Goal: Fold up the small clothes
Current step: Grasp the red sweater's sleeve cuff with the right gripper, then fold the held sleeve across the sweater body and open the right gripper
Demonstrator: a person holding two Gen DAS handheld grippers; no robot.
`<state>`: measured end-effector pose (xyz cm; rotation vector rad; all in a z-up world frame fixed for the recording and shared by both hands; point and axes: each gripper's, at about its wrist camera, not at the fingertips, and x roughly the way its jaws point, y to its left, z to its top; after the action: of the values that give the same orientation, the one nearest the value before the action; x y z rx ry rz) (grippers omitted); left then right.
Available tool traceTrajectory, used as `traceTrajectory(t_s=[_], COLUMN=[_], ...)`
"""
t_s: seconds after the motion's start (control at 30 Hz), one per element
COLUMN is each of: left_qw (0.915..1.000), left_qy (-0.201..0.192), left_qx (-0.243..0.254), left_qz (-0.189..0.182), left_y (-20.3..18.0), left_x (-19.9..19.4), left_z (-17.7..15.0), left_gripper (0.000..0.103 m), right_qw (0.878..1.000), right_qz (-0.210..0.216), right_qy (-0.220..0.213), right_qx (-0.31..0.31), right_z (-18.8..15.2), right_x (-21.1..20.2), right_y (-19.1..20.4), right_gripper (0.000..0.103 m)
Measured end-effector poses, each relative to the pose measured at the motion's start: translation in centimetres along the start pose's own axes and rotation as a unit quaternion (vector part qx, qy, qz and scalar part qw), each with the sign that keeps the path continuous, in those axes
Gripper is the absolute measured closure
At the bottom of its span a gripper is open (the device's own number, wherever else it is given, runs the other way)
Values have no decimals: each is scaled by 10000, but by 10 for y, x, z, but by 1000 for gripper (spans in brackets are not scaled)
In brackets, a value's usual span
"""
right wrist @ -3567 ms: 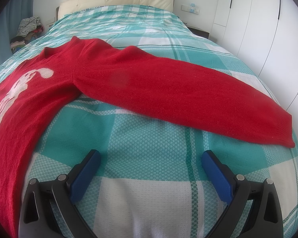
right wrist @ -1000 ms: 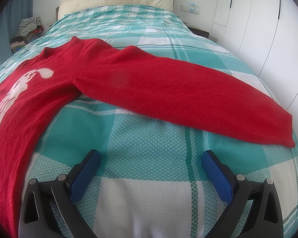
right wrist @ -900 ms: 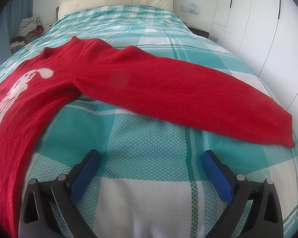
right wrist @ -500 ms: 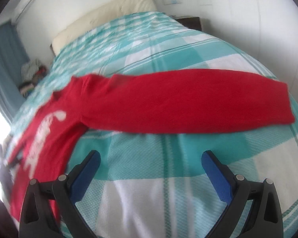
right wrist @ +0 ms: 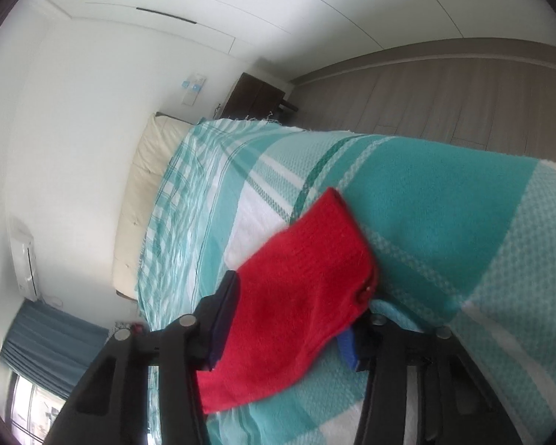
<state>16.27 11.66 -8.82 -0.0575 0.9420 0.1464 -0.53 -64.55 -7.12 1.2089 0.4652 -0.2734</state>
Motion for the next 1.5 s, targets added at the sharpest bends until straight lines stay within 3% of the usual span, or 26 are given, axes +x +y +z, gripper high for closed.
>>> traceTrajectory(t_s=[0.03,0.07,0.17,0.3,0.4,0.5,0.63,0.8,0.87,0.9,0.97,1.07,1.13,1.23,1.33,1.43,1.5], left_qw=[10000,10000,10000,10000,10000,10000,10000,10000,10000,10000,10000,10000,10000,10000,10000,10000,10000], left_qy=[0,0,-1,-1,-2,-2,-2,-3,-3,-3,-4,-4,-4,-6,-6,-6,-7], left_qx=[0,0,0,0,0,0,0,0,0,0,0,0,0,0,0,0,0], left_qz=[0,0,0,0,0,0,0,0,0,0,0,-1,0,-1,-1,-1,-1], left_y=[0,0,0,0,0,0,0,0,0,0,0,0,0,0,0,0,0], left_x=[0,0,0,0,0,0,0,0,0,0,0,0,0,0,0,0,0], left_z=[0,0,0,0,0,0,0,0,0,0,0,0,0,0,0,0,0], left_gripper=[0,0,0,0,0,0,0,0,0,0,0,0,0,0,0,0,0], right_qw=[9999,9997,9971,9856,9651,9367,8997,8658,8573,8518,8418,8256,8154,8197,8478,8714,8894], right_qz=[-111,-229,-545,124,739,1118,1208,911,786,804,925,1355,1467,1322,751,-266,-460], right_qy=[17,33,-89,104,433,854,1301,1810,2204,2544,3251,3898,4022,3851,3505,3239,3006], right_qx=[56,67,-532,-1682,-2476,-3206,-3988,-4574,-4585,-4509,-4208,-3848,-3897,-4029,-3908,-3676,-3414], right_z=[1,2,4,-15,-53,-111,-207,-327,-370,-386,-414,-435,-430,-393,-337,-273,-235], right_x=[3,4,-2,-8,-2,20,69,134,160,175,197,201,194,182,178,182,171], right_y=[-2,-1,39,151,251,337,404,412,398,387,366,344,335,318,282,233,202], right_gripper=[90,101,99,99,99,99,99,99,92,86,48,43,43,35,33,33,43])
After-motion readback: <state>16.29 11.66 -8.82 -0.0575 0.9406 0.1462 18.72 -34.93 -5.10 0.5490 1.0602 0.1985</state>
